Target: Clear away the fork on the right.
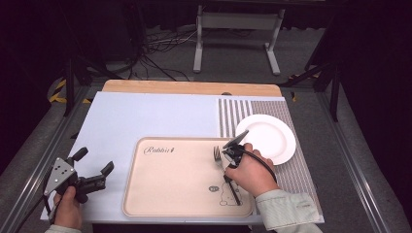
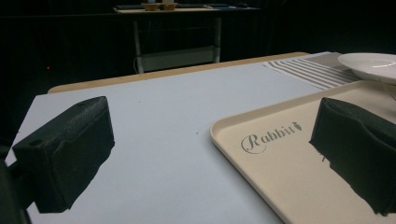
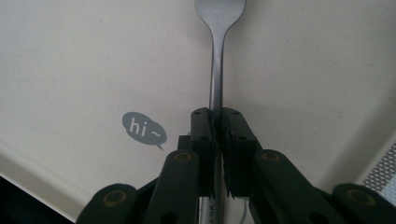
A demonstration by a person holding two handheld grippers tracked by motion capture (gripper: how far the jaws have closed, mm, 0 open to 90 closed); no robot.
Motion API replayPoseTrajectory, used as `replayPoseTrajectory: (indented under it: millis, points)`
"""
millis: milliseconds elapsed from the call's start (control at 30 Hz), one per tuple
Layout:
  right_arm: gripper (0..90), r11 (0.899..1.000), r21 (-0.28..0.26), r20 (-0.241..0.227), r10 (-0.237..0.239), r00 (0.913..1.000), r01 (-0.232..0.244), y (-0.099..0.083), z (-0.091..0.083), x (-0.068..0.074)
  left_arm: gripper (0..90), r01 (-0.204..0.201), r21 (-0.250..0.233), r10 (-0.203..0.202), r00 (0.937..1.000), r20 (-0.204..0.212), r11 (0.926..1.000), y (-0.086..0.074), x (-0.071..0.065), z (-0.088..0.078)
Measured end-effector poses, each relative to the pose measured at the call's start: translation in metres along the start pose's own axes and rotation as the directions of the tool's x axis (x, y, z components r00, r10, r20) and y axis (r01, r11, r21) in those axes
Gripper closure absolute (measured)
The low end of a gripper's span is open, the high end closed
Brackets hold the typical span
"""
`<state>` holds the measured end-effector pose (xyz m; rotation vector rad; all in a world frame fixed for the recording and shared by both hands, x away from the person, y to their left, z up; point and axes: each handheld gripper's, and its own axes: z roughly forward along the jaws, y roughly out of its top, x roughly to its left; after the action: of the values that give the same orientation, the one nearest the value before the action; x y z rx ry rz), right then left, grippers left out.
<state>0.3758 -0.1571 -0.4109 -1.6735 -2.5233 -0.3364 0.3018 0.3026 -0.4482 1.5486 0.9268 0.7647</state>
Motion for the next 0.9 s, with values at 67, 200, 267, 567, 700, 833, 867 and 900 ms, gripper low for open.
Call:
replayPoseTrajectory:
  millis: [67,200,267,567,700,833,867,900]
  points:
    - [84.6,1.0,0.008,-0.004,0.001,1.0,-0.001,0.0,0.001,-0.001,0.3,-0.003,0.001,0.003,1.0,0.0,1.0,0.0,0.0,0.0]
    - [84.5,1.0,0.014,-0.006,0.008,1.0,-0.008,0.0,0.003,-0.001,0.3,-0.001,0.0,0.001,1.0,0.0,1.0,0.0,0.0,0.0]
    - [84.4,1.0,0.016,-0.005,0.008,1.0,-0.008,0.0,0.004,-0.001,0.3,-0.001,0.0,0.001,1.0,0.0,1.0,0.0,0.0,0.0]
    - [73.0,1.0,0.009,-0.004,-0.016,0.9999,0.016,-0.001,0.005,-0.002,0.3,-0.006,0.002,0.006,1.0,0.0,1.0,0.0,0.0,0.001]
    - [60.7,0.996,-0.053,0.013,-0.066,0.9977,0.067,0.0,-0.001,0.0,0.3,-0.007,0.002,0.007,1.0,0.0,1.0,0.0,0.0,0.0]
    - [40.7,0.969,-0.162,0.035,-0.181,0.9828,0.185,0.0,-0.007,0.004,0.3,-0.007,0.001,0.007,1.0,0.0,1.0,0.0,0.0,0.0]
    - [35.3,0.955,-0.196,0.048,-0.218,0.9747,0.223,0.0,-0.009,0.005,0.3,-0.007,0.001,0.007,1.0,0.0,1.0,0.0,0.0,0.0]
    - [28.9,0.933,-0.241,0.063,-0.258,0.964,0.266,0.0,-0.011,0.007,0.3,-0.008,0.002,0.008,1.0,0.0,1.0,0.0,0.0,0.0]
